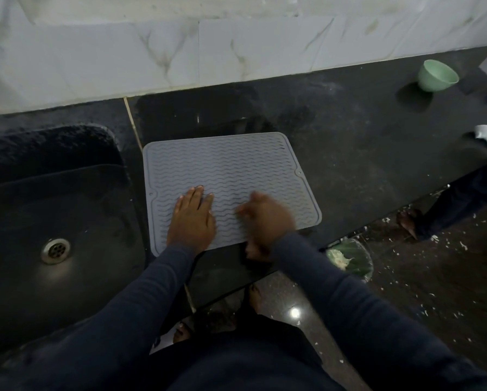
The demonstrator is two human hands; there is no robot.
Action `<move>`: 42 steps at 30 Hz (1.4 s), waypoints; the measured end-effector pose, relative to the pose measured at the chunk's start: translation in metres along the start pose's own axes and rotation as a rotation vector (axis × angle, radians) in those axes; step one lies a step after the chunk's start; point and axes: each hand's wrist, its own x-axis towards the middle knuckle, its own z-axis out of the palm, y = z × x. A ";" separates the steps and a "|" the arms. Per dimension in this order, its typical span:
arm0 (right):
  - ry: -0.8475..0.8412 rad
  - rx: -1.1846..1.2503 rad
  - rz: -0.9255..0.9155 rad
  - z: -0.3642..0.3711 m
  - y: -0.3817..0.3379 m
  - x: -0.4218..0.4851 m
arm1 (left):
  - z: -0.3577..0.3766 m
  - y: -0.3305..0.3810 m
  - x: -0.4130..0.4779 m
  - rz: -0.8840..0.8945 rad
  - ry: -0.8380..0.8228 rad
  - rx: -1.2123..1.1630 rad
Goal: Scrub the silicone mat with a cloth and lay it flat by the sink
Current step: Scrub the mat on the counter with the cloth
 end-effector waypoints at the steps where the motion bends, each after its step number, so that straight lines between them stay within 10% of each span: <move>1: -0.064 -0.033 -0.085 0.015 -0.020 -0.016 | 0.000 0.000 0.000 0.003 0.001 0.002; 6: -0.040 0.098 -0.047 0.005 0.046 -0.036 | 0.000 0.000 -0.001 0.006 0.032 -0.016; 12: 0.117 -0.071 0.454 -0.042 0.130 -0.016 | -0.002 0.000 -0.002 0.012 0.036 -0.023; 19: 0.018 0.073 -0.115 0.026 -0.009 -0.048 | -0.002 0.000 -0.002 0.001 0.046 -0.050; 27: 0.120 -0.039 0.440 -0.037 0.132 -0.027 | -0.001 -0.001 -0.003 0.007 0.030 -0.043; 33: 0.204 -0.071 0.109 -0.050 0.053 0.001 | -0.003 0.001 -0.003 -0.001 0.028 -0.054; 38: -0.038 -0.168 -0.091 0.008 -0.028 -0.005 | -0.006 0.000 -0.001 0.004 -0.015 -0.035; 42: 0.210 -0.195 -0.040 0.030 -0.015 -0.011 | -0.008 0.003 -0.002 -0.015 0.001 -0.059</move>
